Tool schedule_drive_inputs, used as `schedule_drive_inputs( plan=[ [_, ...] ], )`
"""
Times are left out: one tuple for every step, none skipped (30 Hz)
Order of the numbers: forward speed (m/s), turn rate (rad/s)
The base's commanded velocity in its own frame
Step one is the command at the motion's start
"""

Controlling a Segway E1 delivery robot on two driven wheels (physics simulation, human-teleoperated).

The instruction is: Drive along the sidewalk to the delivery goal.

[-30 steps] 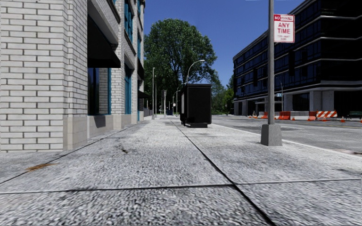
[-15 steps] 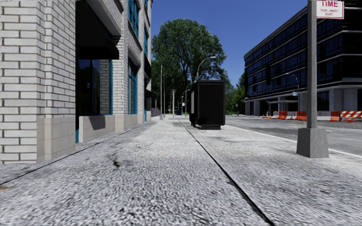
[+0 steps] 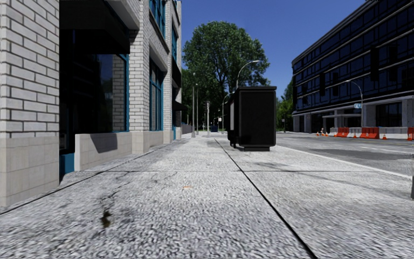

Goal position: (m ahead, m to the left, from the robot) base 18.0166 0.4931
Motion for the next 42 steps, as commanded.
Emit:
schedule_drive_inputs(
  plan=[
    [2.0,0.47],
    [2.0,0.24],
    [2.0,0.24],
    [2.0,0.09],
    [2.0,0.03],
    [2.0,0.02],
    [2.0,0.01],
    [2.0,0.01],
    [2.0,0.01],
    [2.0,0.01],
    [2.0,0.01],
    [2.0,0.01],
    [2.0,0.01],
    [2.0,0.01],
    [2.0,0.01],
    [2.0,0.01],
    [2.0,0.0],
    [2.0,0.0],
    [2.0,0.0],
    [2.0,0.0],
    [2.0,0.0],
    [2.0,0.0],
    [2.0,0.0],
    [2.0,0.0],
    [2.0,0.0],
    [2.0,0.0],
    [2.0,0.0],
    [2.0,0.0],
    [2.0,0.0],
    [2.0,0.0],
    [2.0,0.0],
    [2.0,0.0],
    [2.0,0.0],
    [2.0,0.0],
    [2.0,0.0],
    [2.0,0.0],
    [2.0,0.0],
    [2.0,0.0],
    [2.0,0.0],
    [2.0,0.0],
    [2.0,0.0],
    [2.0,0.0]
  ],
)
